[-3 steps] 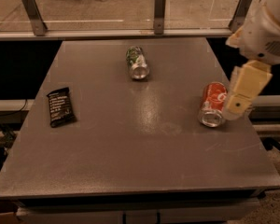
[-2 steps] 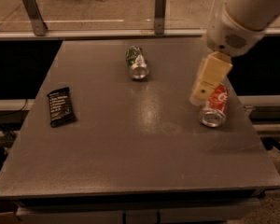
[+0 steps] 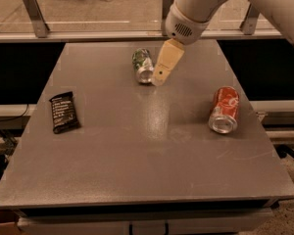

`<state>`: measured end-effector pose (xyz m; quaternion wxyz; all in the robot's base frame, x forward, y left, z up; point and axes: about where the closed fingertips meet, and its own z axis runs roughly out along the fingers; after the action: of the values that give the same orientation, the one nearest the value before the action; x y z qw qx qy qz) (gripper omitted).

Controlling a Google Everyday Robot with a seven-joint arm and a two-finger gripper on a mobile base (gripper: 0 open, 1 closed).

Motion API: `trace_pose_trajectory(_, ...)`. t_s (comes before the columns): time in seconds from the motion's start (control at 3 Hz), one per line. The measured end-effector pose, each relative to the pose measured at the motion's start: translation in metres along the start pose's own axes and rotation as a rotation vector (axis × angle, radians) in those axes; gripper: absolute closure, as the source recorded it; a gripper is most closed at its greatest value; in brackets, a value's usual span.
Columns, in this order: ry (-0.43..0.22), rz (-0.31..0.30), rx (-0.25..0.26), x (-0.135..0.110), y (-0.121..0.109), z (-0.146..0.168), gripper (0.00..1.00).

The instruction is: Place green can upright

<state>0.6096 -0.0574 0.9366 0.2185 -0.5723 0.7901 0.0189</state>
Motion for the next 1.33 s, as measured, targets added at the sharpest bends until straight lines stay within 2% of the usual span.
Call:
trace_pose_trajectory(0.33, -0.007, 0.006, 0.006, -0.003, -0.001, 0.002, 0.0)
trace_pose_trajectory(0.67, -0.046, 0.038, 0.048, -0.024, -0.013, 0.02, 0.0)
trace_pose_trajectory(1.33, -0.126, 0.234, 0.216, -0.077, -0.06, 0.07, 0.0)
